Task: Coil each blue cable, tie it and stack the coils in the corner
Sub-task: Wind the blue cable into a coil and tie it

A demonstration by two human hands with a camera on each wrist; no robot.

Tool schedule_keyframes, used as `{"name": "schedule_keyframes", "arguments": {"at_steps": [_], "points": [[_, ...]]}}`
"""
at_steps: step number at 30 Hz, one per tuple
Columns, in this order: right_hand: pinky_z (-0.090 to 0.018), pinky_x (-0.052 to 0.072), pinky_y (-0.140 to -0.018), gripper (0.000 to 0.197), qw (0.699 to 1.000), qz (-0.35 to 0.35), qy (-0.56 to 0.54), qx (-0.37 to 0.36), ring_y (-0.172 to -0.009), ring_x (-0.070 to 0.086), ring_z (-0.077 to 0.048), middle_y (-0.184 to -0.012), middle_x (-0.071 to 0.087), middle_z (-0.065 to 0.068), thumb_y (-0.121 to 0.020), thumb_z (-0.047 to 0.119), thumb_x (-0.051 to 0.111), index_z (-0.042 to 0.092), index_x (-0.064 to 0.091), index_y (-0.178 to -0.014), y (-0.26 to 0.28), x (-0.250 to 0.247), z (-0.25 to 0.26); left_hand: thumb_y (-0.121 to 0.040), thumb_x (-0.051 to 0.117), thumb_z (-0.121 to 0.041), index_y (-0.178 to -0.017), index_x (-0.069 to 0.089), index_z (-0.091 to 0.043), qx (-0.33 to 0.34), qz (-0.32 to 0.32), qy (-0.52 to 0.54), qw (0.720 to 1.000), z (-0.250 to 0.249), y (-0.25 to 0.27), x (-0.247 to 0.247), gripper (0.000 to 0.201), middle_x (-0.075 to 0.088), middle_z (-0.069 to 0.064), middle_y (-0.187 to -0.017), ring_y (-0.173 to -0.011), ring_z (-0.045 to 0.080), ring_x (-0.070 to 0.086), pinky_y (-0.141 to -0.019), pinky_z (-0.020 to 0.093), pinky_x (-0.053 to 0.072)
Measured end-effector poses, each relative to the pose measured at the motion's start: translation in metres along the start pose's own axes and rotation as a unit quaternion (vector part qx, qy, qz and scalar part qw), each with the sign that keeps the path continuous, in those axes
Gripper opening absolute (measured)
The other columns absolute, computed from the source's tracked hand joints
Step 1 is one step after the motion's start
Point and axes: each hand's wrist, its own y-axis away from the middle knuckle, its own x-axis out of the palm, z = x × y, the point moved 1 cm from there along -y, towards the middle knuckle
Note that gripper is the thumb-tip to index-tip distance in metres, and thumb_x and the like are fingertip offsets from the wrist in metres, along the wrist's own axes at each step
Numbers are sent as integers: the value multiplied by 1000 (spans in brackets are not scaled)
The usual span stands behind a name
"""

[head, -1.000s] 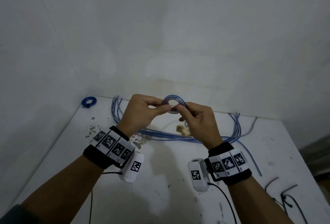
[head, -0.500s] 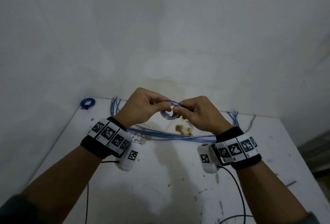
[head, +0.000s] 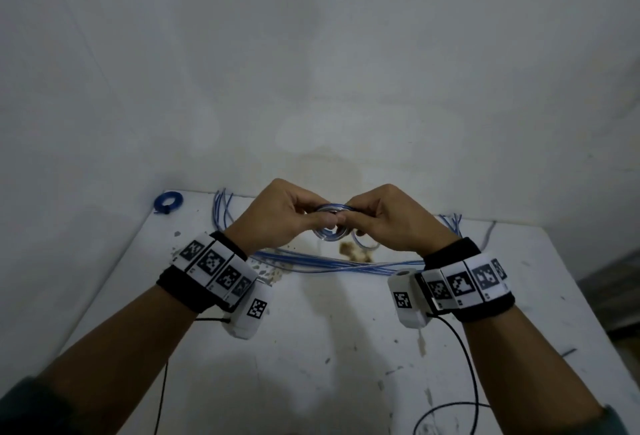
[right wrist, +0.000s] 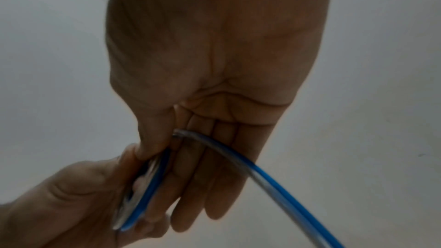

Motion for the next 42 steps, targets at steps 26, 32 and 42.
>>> {"name": "schedule_keyframes", "arguments": {"at_steps": [26,32,42], "points": [[-31,52,-65,23,986,-105,66,-108,-69,67,-8,-78,74,3,-98,28,58,15,77,-101,-4,16,0,-80,76,-31,-99,79,-19,63,-52,-59,995,-4,4,-15,23,77,-6,-85,-63,42,59,-55,50,47],[-24,56,-63,16,975,-184,-111,-59,-72,69,-8,-84,74,-1,-97,17,61,11,75,-103,1,38,0,-81,73,-16,-103,75,-6,23,-129,64,989,1,7,-4,25,77,3,-90,-83,18,74,-80,35,58],[-35,59,-64,9,951,-200,-237,3,-69,72,-23,-76,75,-9,-83,8,76,4,77,-92,8,48,0,-77,71,-32,-97,79,-14,-40,-143,133,980,12,14,7,28,74,16,-81,-65,15,46,-59,27,39]]}}
